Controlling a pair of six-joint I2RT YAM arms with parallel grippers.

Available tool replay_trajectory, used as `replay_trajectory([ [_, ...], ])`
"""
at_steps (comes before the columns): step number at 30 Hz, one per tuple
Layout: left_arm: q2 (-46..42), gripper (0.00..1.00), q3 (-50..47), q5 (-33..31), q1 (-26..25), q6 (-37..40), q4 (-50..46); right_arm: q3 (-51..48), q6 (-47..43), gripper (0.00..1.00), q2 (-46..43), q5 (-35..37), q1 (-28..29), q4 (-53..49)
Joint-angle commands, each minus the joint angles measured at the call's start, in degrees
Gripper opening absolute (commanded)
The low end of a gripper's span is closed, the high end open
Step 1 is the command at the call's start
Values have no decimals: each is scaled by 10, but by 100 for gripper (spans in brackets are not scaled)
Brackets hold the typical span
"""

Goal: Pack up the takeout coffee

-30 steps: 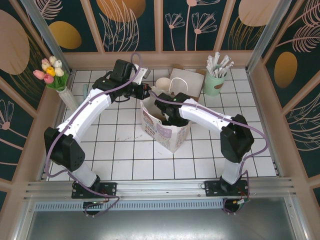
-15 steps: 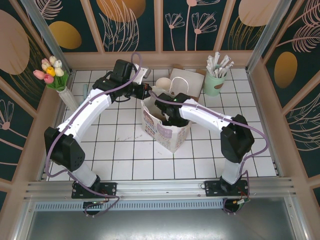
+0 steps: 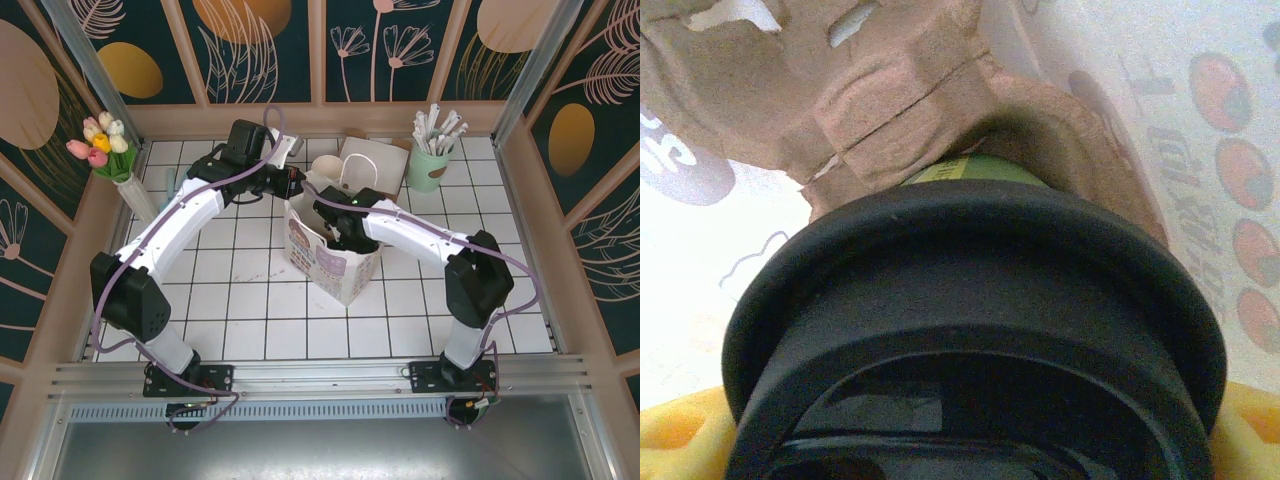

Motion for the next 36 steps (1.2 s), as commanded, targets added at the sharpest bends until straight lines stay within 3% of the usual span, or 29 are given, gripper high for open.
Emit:
replay_trajectory([
  [1, -9, 0, -10, 3, 3, 0, 9, -60, 4, 54, 60, -18, -2, -3],
  [36, -18, 0, -22, 17, 3, -1, 22, -27, -5, 57, 51, 5, -8, -9],
])
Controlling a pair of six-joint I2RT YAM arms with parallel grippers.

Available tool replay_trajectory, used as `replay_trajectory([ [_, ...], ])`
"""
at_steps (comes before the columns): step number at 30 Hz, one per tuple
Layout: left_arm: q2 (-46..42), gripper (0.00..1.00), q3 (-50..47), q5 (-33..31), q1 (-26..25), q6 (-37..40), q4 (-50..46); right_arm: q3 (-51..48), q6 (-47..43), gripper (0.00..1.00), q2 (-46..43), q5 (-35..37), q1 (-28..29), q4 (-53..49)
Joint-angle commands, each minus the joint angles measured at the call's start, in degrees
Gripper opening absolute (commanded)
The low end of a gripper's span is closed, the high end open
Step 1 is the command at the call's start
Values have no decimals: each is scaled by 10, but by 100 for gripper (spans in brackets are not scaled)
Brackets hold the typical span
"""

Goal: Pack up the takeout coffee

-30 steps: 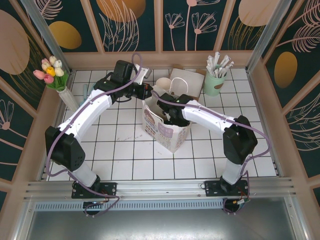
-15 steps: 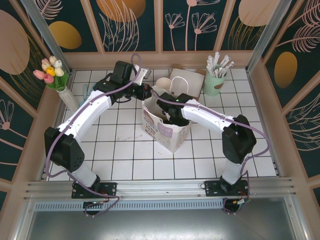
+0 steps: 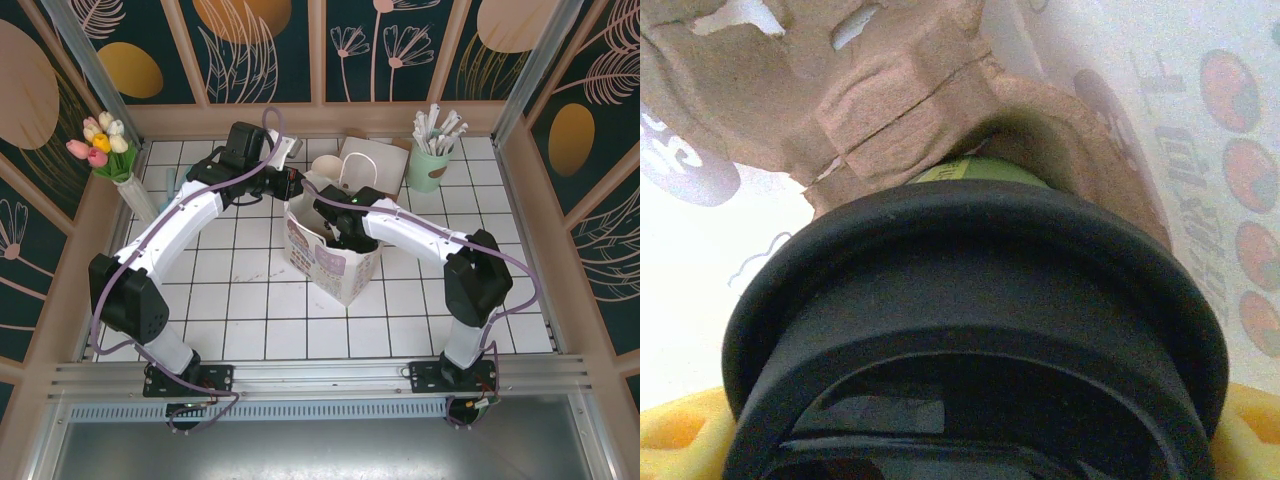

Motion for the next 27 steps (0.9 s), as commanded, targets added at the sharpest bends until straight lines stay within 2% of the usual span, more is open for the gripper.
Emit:
replay_trajectory([
  [1, -9, 0, -3, 12, 3, 0, 1, -37, -5, 57, 49, 9, -5, -2],
  [24, -16, 0, -13, 15, 3, -3, 12, -28, -9, 58, 47, 15, -4, 1],
  [27, -13, 0, -10, 17, 3, -3, 12, -32, -15, 60, 40, -2, -4, 19],
])
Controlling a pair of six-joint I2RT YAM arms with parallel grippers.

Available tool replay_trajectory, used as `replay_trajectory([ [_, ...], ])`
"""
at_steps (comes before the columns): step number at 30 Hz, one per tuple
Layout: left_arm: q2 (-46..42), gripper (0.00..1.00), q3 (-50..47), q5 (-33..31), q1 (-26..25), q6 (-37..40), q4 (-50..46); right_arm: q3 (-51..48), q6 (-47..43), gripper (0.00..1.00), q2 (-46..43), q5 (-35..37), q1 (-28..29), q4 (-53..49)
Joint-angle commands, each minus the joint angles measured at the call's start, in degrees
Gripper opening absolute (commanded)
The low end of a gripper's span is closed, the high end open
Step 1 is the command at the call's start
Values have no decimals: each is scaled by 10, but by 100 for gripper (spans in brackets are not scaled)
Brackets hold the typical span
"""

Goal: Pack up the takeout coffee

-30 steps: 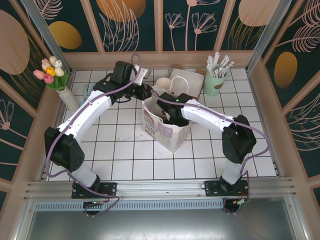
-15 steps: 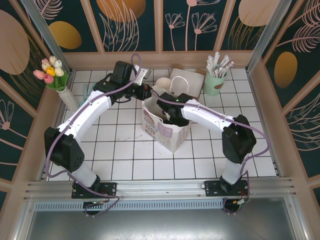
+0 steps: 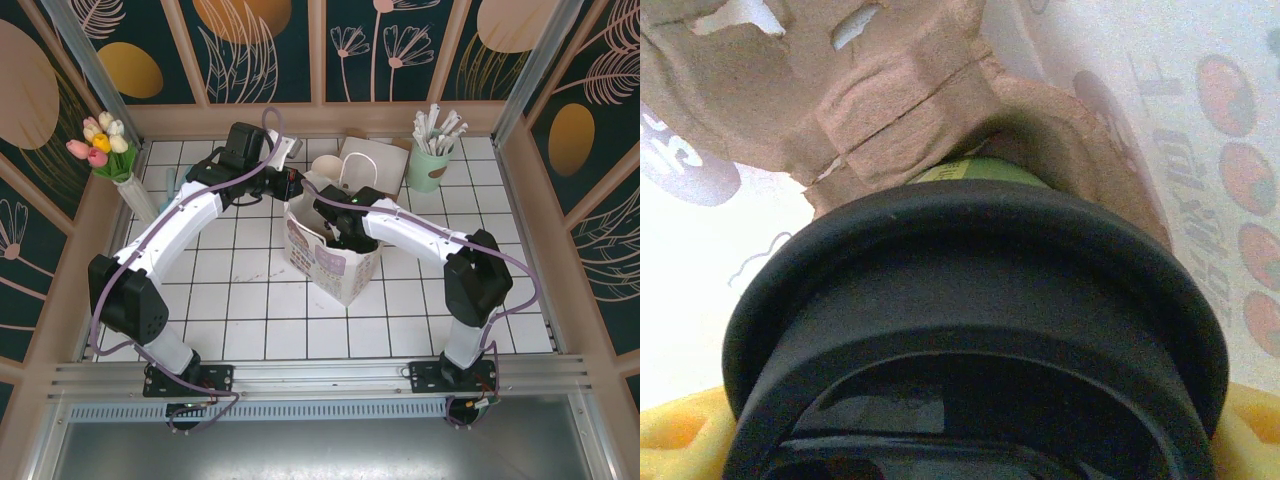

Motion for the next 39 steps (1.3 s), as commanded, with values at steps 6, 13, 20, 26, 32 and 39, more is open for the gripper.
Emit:
replay_trajectory([
  [6, -5, 0, 0, 19, 3, -3, 4, -32, -13, 63, 40, 11, -4, 16],
  [13, -5, 0, 2, 3, 3, 4, -7, -23, -17, 64, 43, 14, -5, 13],
  [20, -3, 0, 9, -9, 3, 15, -22, -15, -18, 66, 44, 11, -5, 12],
  [26, -3, 0, 6, -7, 3, 12, -19, -15, -18, 68, 42, 13, -4, 7],
  [32, -8, 0, 3, -11, 2, 11, -19, -10, -22, 70, 38, 11, -4, 8],
  [39, -9, 0, 0, -12, 3, 9, -19, 5, -26, 73, 32, 12, -4, 8],
])
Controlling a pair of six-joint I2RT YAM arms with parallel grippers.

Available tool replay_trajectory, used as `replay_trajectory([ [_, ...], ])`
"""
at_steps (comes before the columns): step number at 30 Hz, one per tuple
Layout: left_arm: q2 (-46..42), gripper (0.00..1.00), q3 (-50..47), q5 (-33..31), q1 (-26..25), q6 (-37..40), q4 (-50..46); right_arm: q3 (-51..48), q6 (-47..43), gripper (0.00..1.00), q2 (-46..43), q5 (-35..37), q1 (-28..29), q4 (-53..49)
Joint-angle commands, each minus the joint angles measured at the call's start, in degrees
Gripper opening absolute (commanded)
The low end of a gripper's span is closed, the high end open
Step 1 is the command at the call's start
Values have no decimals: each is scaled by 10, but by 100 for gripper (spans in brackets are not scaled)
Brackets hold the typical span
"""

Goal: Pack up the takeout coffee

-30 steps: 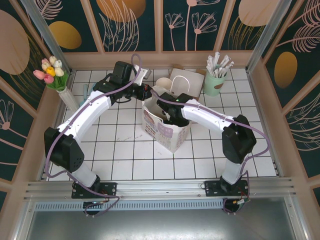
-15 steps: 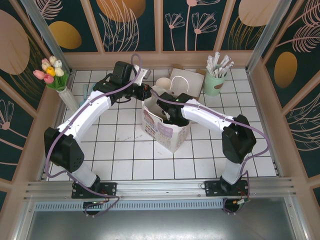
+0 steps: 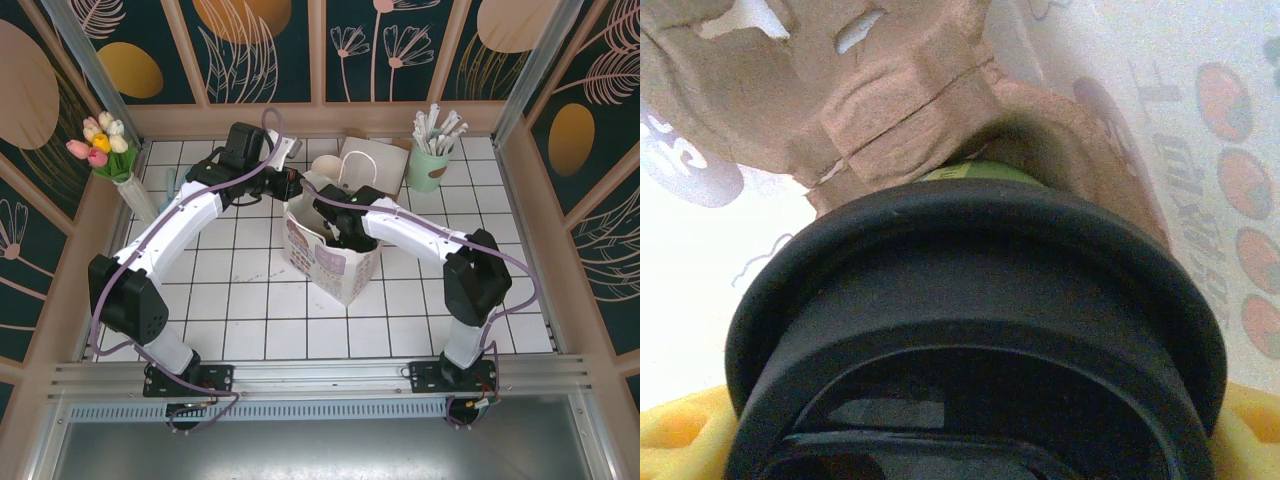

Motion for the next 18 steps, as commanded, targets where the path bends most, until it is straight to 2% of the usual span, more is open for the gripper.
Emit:
replay_trajectory([
  [1, -9, 0, -1, -5, 3, 6, -15, 1, -16, 74, 27, 10, -3, 12],
  [12, -4, 0, -3, -2, 3, 2, -12, 28, -36, 86, 9, -15, -3, 23],
  [13, -4, 0, -3, -2, 3, 2, -11, 30, -37, 98, 10, -14, -3, 22],
  [18, -5, 0, -5, 1, 3, 3, -10, 42, -40, 99, 13, -7, -3, 12],
])
